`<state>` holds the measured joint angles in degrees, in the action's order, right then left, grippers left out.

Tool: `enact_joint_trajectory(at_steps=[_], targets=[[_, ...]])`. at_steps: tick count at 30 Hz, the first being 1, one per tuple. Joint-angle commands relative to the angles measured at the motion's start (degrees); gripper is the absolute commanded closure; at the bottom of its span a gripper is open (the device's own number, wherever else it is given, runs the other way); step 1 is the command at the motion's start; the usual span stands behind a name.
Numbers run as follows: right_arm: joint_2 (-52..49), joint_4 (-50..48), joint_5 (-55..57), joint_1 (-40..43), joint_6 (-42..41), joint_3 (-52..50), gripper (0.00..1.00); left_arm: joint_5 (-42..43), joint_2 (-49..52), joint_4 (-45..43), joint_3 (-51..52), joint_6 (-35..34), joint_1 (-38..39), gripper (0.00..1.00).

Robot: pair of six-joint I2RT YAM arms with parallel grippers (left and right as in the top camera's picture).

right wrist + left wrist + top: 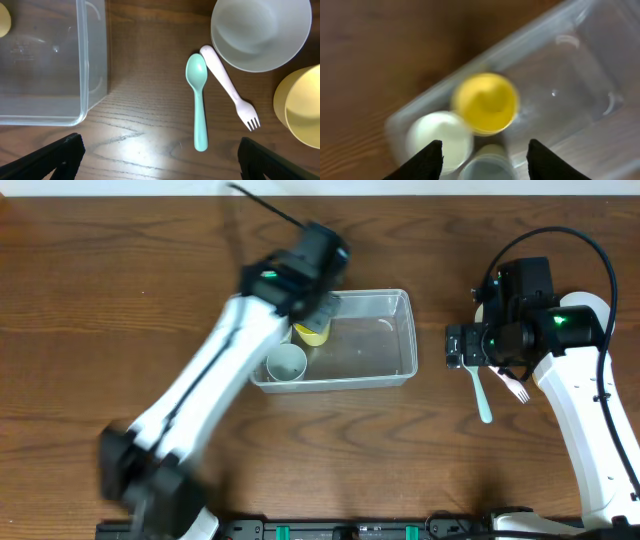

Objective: Pack container
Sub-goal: 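Place the yellow cup in the container and withdraw left arm, then grasp the white bowl rim with the right gripper, then carry the white bowl into the container's right side and release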

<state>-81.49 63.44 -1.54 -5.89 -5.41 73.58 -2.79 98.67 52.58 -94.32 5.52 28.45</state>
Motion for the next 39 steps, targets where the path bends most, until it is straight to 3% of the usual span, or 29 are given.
enact_joint_trajectory(at_steps=[1, 4, 9, 13, 28, 32, 35, 38, 39], targets=[[-0.3, 0.2, 0.0, 0.4, 0.8, 2.3, 0.01, -3.3, -7.1, 3.1, -1.6, -4.3, -6.7, 0.42], [-0.4, 1.2, 1.7, 0.4, 0.2, 6.6, 0.01, -2.7, -10.1, 6.0, -1.6, -9.5, -14.6, 0.41], [-4.5, 3.3, 7.0, 2.2, 0.9, 17.5, 0.01, 9.7, -10.7, 9.2, -1.2, -15.3, -29.2, 0.41], [-11.8, 4.3, 7.3, 4.7, 1.7, 22.8, 0.01, 13.1, -10.2, 9.9, 0.6, -18.1, -36.3, 0.41], [-40.3, 0.3, 7.7, 8.0, 2.9, 23.6, 0.01, 13.1, -8.8, 10.2, 2.3, -18.1, -40.0, 0.41], [-44.5, -0.5, 7.7, 7.5, 3.0, 23.5, 0.15, 13.1, -8.8, 10.2, 2.3, -18.1, -40.0, 0.41], [-46.1, -0.9, 7.7, 7.1, 2.9, 23.5, 0.40, 13.1, -8.8, 10.2, 2.3, -18.1, -40.0, 0.40], [-46.1, -1.3, 7.7, 6.8, 2.9, 23.6, 0.74, 13.1, -8.8, 10.2, 2.3, -18.1, -40.0, 0.41], [-45.9, -1.4, 7.7, 6.8, 2.9, 23.6, 0.78, 13.1, -8.8, 10.2, 2.3, -18.1, -40.0, 0.41]])
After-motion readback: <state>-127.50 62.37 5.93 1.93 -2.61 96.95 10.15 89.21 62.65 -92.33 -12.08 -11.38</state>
